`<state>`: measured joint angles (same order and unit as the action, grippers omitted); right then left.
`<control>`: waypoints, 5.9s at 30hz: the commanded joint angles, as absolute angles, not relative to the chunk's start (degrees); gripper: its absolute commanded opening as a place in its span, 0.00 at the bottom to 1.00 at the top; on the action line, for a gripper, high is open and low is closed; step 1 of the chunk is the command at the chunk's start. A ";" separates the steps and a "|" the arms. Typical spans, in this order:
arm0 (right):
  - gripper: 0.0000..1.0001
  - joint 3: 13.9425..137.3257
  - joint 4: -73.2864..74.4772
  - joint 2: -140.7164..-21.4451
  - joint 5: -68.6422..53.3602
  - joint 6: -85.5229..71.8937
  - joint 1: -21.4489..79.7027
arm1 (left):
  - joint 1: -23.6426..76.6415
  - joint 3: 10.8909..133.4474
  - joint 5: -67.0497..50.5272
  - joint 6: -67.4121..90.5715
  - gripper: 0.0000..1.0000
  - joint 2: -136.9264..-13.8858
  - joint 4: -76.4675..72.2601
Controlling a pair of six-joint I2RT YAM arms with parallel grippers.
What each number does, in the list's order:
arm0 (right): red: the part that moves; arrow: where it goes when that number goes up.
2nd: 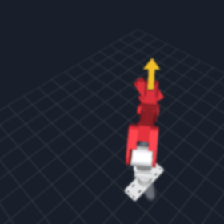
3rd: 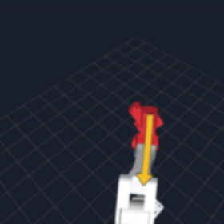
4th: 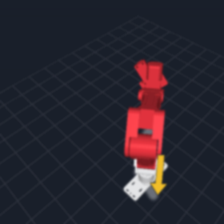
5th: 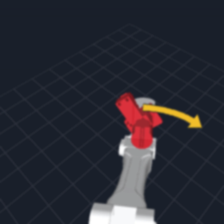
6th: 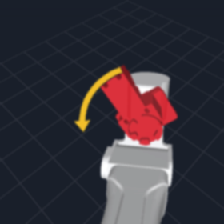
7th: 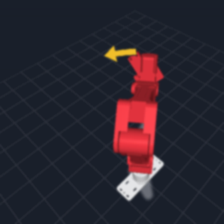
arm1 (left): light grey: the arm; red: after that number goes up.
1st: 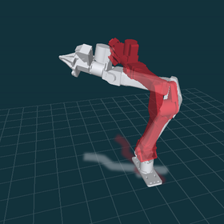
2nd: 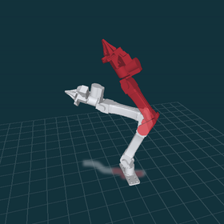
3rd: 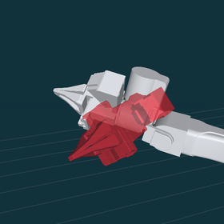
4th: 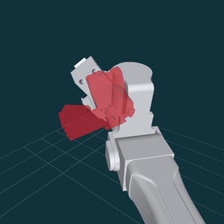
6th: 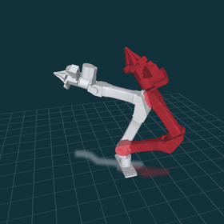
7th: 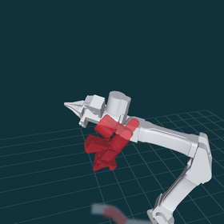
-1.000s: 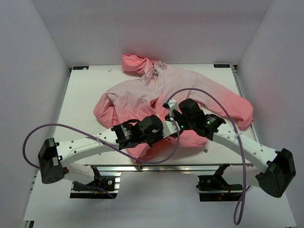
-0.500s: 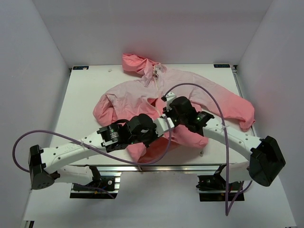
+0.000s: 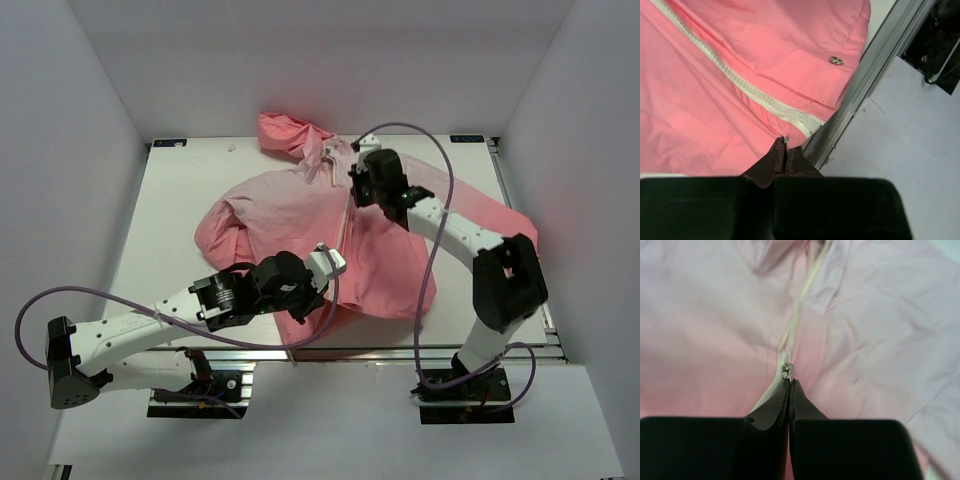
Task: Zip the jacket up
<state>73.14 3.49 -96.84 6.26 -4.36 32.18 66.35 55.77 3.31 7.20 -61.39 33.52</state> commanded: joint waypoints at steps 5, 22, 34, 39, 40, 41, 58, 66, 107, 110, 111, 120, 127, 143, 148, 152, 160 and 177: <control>0.00 96.56 -5.89 -113.01 18.36 1.13 23.82 | 67.50 53.61 -1.76 18.71 0.00 -55.47 39.98; 0.00 142.19 -23.80 -149.66 24.25 2.64 9.24 | 67.41 58.62 3.34 35.50 0.00 -51.77 58.18; 0.00 119.56 -21.64 -135.37 -20.36 8.06 10.18 | 67.41 57.83 7.29 44.56 0.00 -46.93 59.77; 0.00 98.65 -18.38 -122.37 -23.81 11.24 14.67 | 67.41 61.43 18.42 40.61 0.00 -48.42 56.53; 0.00 97.13 -17.15 -121.13 -24.43 11.34 15.20 | 67.33 61.44 19.76 39.47 0.03 -48.60 54.51; 0.00 95.47 -16.79 -119.90 -24.09 11.08 15.99 | 67.32 61.44 20.82 37.37 0.13 -48.95 50.40; 0.00 72.95 -21.79 -106.44 -21.01 11.33 20.74 | 17.24 74.60 -16.33 35.68 0.98 -91.29 10.22; 0.00 64.78 -35.22 -102.83 -13.46 13.80 22.94 | 16.52 105.52 -30.84 35.34 0.98 -118.01 10.55; 0.00 55.03 -54.16 -98.98 -4.39 23.55 30.32 | 22.59 119.97 -40.96 36.04 0.00 -136.85 -4.22; 0.00 52.65 -51.77 -97.04 -1.94 22.85 31.28 | 22.59 120.76 -38.33 35.07 0.00 -136.67 -3.70; 0.00 51.25 -51.59 -96.60 -1.41 22.50 31.38 | 22.59 121.63 -37.62 34.98 0.00 -136.76 -3.17; 0.00 49.74 -46.67 -93.69 2.52 19.86 32.34 | 22.50 123.84 -37.95 34.19 0.00 -136.76 -3.43; 0.00 56.68 -43.60 -92.91 13.18 19.60 32.34 | 22.50 120.16 -34.31 27.97 0.98 -130.18 3.33; 0.00 84.35 8.14 -96.50 0.80 10.64 32.26 | 22.94 73.57 -12.99 18.03 0.98 -82.71 5.27; 0.00 92.45 20.55 -97.82 -4.74 8.62 32.26 | 30.83 71.28 -14.86 10.03 0.98 -83.49 5.10; 0.00 93.78 22.76 -95.98 -4.13 7.03 32.17 | 35.15 69.97 -15.46 7.74 0.98 -86.83 1.08; 0.00 96.59 25.22 -94.48 -1.41 4.49 31.29 | 36.65 68.73 -6.87 8.70 0.88 -92.72 -5.10; 0.00 95.19 16.27 -98.52 5.00 6.57 30.23 | 39.37 65.40 -11.33 15.80 0.00 -90.98 -4.57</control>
